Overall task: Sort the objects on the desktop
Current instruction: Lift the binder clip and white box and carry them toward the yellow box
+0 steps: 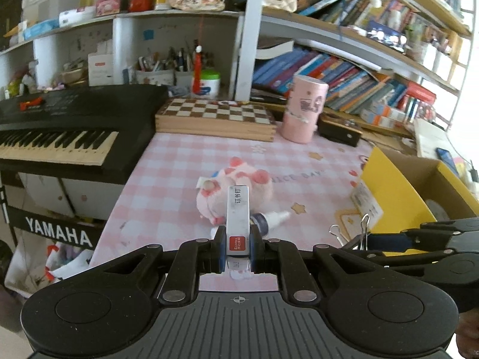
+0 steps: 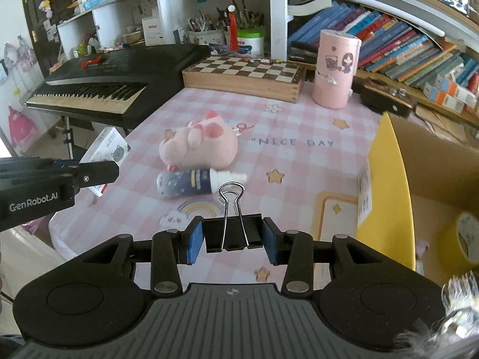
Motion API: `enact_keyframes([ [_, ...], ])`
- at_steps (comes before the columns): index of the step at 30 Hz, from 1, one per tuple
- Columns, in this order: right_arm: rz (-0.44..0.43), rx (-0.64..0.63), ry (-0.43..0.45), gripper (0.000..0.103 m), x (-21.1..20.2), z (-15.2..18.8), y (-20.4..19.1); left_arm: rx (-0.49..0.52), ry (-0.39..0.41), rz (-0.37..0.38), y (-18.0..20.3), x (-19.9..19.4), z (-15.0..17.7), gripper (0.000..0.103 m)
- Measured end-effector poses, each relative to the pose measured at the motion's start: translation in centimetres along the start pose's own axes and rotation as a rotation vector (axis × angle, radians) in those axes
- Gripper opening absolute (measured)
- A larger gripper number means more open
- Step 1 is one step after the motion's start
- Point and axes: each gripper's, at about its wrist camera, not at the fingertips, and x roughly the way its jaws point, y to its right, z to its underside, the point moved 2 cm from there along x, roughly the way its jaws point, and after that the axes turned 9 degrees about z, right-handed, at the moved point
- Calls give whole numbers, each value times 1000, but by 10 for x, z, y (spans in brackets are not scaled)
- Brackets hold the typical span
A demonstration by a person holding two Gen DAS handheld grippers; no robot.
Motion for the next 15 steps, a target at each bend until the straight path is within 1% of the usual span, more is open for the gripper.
enact_keyframes([
  [10,19,66,-42,39,-33,46,-17,19,-17,39,7,-42,36,13],
  [15,30,102,-39,39,-56,71,-26,44,-25,60,11,-63,52,13],
])
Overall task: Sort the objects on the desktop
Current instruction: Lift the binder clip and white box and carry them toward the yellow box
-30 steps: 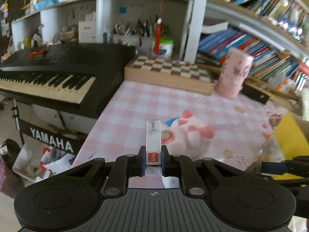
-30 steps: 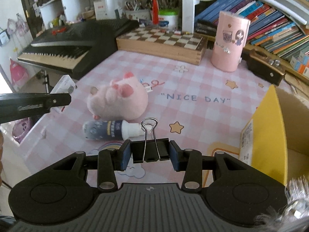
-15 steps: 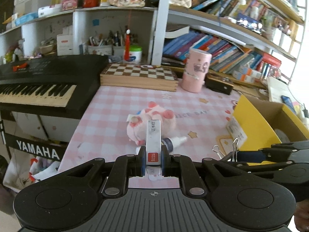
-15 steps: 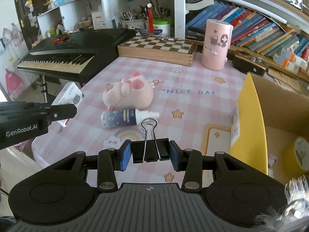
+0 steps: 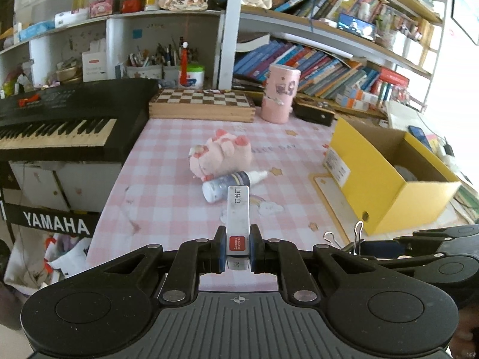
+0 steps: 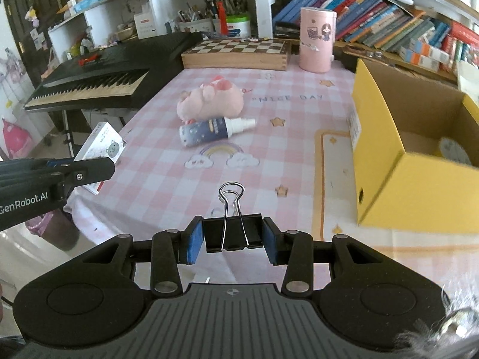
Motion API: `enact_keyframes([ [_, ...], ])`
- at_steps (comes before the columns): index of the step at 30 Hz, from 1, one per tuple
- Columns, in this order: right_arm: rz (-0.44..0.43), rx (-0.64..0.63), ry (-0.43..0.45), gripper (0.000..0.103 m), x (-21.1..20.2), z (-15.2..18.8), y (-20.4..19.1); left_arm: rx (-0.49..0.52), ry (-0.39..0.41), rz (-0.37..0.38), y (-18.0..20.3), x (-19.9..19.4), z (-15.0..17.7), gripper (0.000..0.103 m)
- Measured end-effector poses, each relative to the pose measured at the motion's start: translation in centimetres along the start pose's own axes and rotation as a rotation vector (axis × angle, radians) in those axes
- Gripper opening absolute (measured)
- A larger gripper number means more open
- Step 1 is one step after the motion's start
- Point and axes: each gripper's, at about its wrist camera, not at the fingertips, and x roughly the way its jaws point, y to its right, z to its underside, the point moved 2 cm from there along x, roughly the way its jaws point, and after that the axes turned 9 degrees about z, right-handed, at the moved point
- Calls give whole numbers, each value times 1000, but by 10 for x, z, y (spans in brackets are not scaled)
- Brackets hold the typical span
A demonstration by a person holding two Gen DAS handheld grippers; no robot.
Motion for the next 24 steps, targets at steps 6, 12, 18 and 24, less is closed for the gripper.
enact_keyframes([
  [6,20,53,-1,39,-20,27,-2,37,-21,41,11,-16,19,13],
  [12,57,94,-5,39,-39,52,0,75,-46,92,25,-24,34,13],
  [18,119,174,-6,39,-57,70,16,138,-63,166,48,-24,39,13],
  [24,190,237,-5,39,-72,85,34,190,-77,248,71,-17,40,13],
])
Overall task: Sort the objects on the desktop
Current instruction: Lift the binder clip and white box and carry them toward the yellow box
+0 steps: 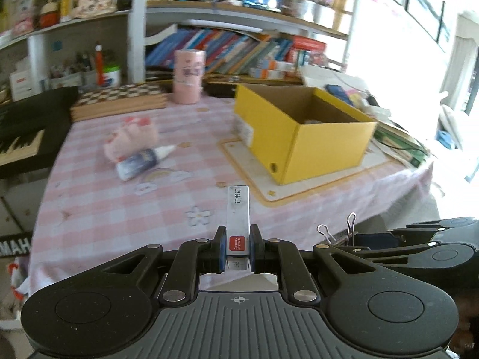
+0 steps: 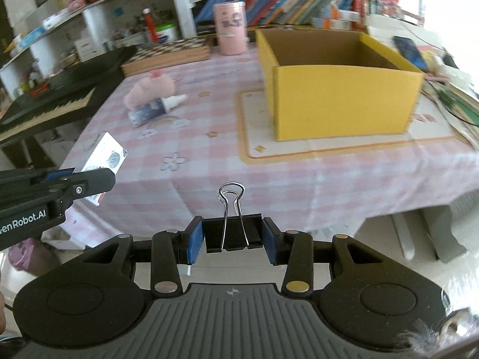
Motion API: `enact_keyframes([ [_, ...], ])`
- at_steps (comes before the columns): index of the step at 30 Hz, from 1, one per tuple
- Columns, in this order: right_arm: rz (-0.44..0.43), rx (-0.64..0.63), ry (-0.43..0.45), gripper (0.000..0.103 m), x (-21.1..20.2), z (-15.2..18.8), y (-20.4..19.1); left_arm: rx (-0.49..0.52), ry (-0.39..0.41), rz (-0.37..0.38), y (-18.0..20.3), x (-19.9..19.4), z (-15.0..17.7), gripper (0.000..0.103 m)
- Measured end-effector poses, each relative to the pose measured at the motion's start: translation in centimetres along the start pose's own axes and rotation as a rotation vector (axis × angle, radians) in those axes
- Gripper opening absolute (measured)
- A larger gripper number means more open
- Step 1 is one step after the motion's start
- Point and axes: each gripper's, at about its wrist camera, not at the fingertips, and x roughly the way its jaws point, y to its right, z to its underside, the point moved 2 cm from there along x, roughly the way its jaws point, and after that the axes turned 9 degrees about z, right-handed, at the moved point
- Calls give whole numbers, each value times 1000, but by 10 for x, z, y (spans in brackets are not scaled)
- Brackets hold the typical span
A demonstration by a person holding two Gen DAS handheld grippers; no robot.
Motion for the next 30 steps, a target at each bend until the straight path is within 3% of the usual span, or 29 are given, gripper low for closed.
enact_keyframes([
  [11,87,96,2,39,-8,10,36,77,-19,90,29,23,-9,13],
  [30,95,108,-18,39,11,-14,85,98,-36,104,60,67,-34,13],
])
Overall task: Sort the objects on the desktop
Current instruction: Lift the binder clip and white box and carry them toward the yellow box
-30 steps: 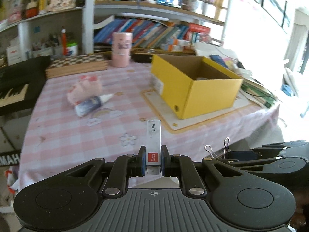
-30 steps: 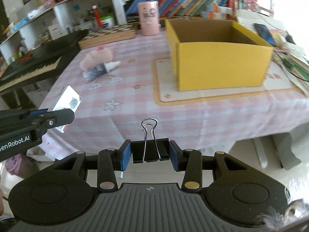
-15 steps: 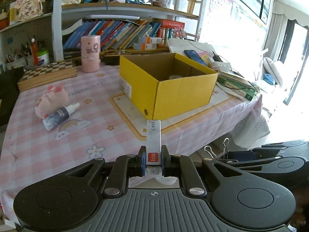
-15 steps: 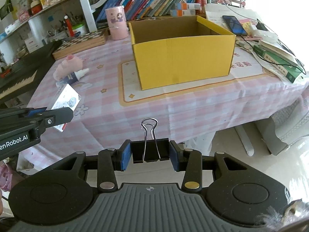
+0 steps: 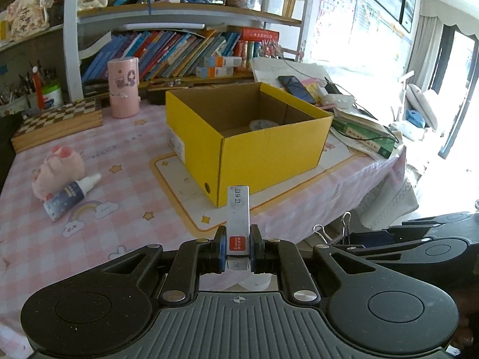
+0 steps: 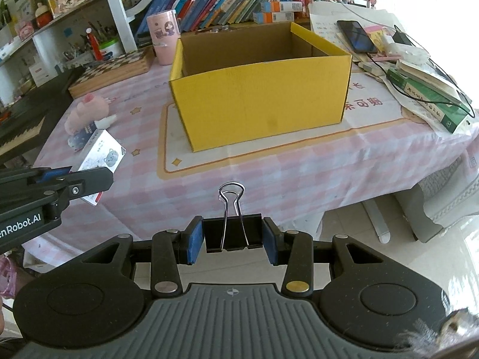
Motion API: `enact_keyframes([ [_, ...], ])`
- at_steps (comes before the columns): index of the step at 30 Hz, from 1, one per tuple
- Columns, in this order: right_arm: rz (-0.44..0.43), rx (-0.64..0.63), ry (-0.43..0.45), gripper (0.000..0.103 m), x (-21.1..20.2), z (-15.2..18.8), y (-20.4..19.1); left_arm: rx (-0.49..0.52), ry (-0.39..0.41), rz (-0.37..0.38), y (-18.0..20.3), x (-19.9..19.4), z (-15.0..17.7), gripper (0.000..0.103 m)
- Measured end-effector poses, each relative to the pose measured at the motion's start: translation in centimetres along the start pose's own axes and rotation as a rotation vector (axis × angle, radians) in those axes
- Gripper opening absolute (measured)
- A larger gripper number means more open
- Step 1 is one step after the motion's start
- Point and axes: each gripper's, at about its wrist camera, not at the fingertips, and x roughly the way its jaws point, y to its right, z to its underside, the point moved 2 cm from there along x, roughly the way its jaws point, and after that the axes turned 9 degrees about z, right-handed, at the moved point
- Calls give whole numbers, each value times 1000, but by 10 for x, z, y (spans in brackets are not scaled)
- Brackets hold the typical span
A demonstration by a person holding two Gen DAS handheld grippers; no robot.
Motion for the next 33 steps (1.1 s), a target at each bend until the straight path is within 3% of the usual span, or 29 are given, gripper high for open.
enact_keyframes([
  [14,-6,-5,3,39,25,-36,48,32,3,19,28,48,-32,13],
  [25,-8,35,129,39,29,-76,91,43,86,-7,45,72,-72,13],
  [33,-52,-3,229,39,30,-118,103,21,176,-78,42,82,-110,13],
])
